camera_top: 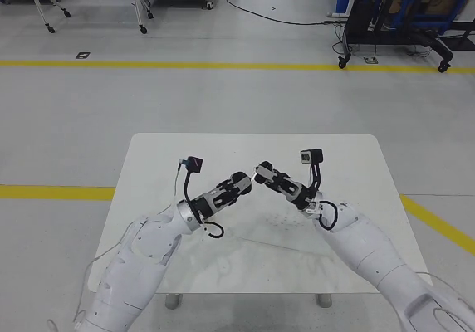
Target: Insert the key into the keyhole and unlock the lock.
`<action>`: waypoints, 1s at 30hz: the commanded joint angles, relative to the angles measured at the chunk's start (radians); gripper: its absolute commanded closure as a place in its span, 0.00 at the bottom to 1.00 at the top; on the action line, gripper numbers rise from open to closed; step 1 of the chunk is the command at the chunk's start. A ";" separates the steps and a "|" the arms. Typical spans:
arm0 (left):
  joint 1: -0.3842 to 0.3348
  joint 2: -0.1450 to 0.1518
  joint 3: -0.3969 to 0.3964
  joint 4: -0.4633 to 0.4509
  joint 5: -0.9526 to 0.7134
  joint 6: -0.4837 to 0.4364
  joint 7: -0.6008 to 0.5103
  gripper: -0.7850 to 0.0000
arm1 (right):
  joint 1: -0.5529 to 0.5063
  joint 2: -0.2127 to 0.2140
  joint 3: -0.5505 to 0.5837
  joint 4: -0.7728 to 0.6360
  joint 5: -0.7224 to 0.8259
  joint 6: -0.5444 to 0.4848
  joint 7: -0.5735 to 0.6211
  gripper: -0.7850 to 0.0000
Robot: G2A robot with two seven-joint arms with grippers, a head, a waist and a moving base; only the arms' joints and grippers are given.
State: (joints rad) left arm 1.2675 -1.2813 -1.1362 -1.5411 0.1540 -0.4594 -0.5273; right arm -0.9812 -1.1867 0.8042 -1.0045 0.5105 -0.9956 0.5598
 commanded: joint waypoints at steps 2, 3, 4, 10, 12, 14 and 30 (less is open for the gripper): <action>-0.001 0.000 0.005 0.000 0.000 0.007 -0.002 0.92 | 0.000 -0.003 0.004 -0.002 -0.004 0.003 0.007 1.00; -0.002 0.001 0.006 0.001 0.000 0.008 -0.002 0.88 | -0.001 -0.004 0.004 -0.003 -0.003 0.005 0.010 1.00; -0.002 0.001 0.007 0.001 -0.001 0.010 -0.002 0.87 | -0.001 -0.006 0.005 -0.005 -0.001 0.006 0.013 1.00; -0.004 0.003 0.003 0.000 0.001 0.023 0.009 0.76 | -0.002 -0.011 0.017 -0.002 0.014 0.008 0.032 1.00; -0.003 0.004 -0.001 -0.001 -0.001 0.024 0.013 0.74 | -0.003 -0.012 0.023 0.000 0.015 0.006 0.037 1.00; -0.001 0.005 -0.003 -0.002 -0.006 0.028 0.016 0.69 | -0.004 -0.013 0.030 0.001 0.017 0.006 0.040 1.00; -0.004 0.008 0.007 0.001 -0.028 0.039 0.004 0.69 | -0.006 -0.028 0.046 0.008 0.022 0.015 0.076 1.00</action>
State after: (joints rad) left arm 1.2645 -1.2731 -1.1310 -1.5409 0.1259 -0.4216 -0.5219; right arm -0.9871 -1.2142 0.8496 -0.9978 0.5316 -0.9801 0.6342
